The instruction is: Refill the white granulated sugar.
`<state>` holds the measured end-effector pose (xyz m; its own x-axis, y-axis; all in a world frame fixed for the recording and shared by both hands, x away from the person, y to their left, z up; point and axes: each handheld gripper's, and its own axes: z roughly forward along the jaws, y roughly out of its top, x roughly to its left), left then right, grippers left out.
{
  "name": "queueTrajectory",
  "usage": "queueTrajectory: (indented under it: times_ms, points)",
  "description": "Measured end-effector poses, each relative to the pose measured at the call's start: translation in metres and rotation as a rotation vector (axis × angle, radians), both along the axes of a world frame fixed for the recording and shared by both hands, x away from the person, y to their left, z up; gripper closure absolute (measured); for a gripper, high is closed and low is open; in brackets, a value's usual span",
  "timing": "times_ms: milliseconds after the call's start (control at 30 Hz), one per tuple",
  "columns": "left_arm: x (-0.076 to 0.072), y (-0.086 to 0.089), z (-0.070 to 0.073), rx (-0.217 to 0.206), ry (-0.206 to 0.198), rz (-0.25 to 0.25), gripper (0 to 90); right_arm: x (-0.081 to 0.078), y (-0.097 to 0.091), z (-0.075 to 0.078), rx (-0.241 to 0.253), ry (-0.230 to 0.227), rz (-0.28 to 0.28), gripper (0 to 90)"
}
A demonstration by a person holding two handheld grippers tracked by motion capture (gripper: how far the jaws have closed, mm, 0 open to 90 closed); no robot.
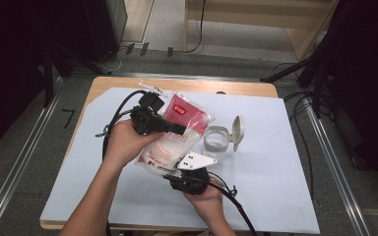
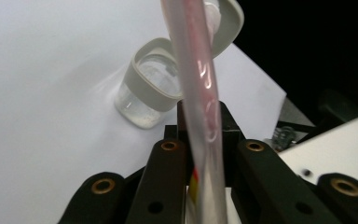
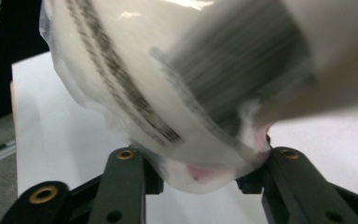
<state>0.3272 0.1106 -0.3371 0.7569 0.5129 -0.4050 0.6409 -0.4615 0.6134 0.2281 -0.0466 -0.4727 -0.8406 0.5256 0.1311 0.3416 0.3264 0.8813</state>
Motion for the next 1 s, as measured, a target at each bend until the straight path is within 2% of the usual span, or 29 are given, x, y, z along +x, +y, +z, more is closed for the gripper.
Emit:
queueTrajectory:
  times_ms: [67,200,267,333,400,467,533,567,633,733,833,933,1000]
  points:
    - [0.000,-0.004,-0.001,0.020,0.004,0.001,88.1,0.000,0.005,0.001,-0.002,0.032,0.005,57.4]
    - [-0.002,-0.013,-0.001,0.033,0.004,0.013,89.1,0.002,0.008,-0.002,0.041,0.092,-0.015,53.9]
    - [-0.003,-0.016,-0.001,0.020,0.011,0.014,89.3,0.003,0.009,-0.002,0.050,0.101,-0.027,53.3]
    - [-0.004,-0.020,-0.002,0.020,-0.001,0.005,89.3,0.003,0.010,0.000,0.055,0.113,-0.044,52.9]
    - [-0.005,-0.023,-0.002,0.036,0.002,-0.004,89.1,0.004,0.011,0.000,0.058,0.130,-0.052,53.0]
    - [-0.005,-0.025,-0.003,0.049,0.004,-0.011,87.5,0.004,0.013,0.000,0.074,0.154,-0.039,55.0]
    - [-0.004,-0.026,-0.006,0.035,0.029,-0.006,85.3,0.002,0.013,0.002,0.082,0.153,-0.035,55.3]
    - [-0.004,-0.026,-0.006,0.042,0.032,-0.005,82.4,0.003,0.013,0.001,0.103,0.172,-0.030,55.4]
    - [-0.004,-0.026,-0.006,0.042,0.031,-0.009,78.7,0.003,0.012,0.001,0.118,0.188,-0.026,55.7]
    - [-0.005,-0.028,-0.005,0.077,0.007,-0.008,75.6,0.004,0.008,0.000,0.169,0.229,-0.020,56.3]
    - [-0.005,-0.028,-0.006,0.072,0.017,-0.023,73.6,0.005,0.006,-0.001,0.180,0.228,-0.024,56.6]
    - [-0.006,-0.029,-0.005,0.110,0.005,-0.031,73.6,0.005,0.004,-0.004,0.204,0.244,-0.023,57.0]
    - [-0.006,-0.027,-0.005,0.113,0.004,-0.037,74.7,0.005,0.003,-0.004,0.216,0.249,-0.021,57.2]
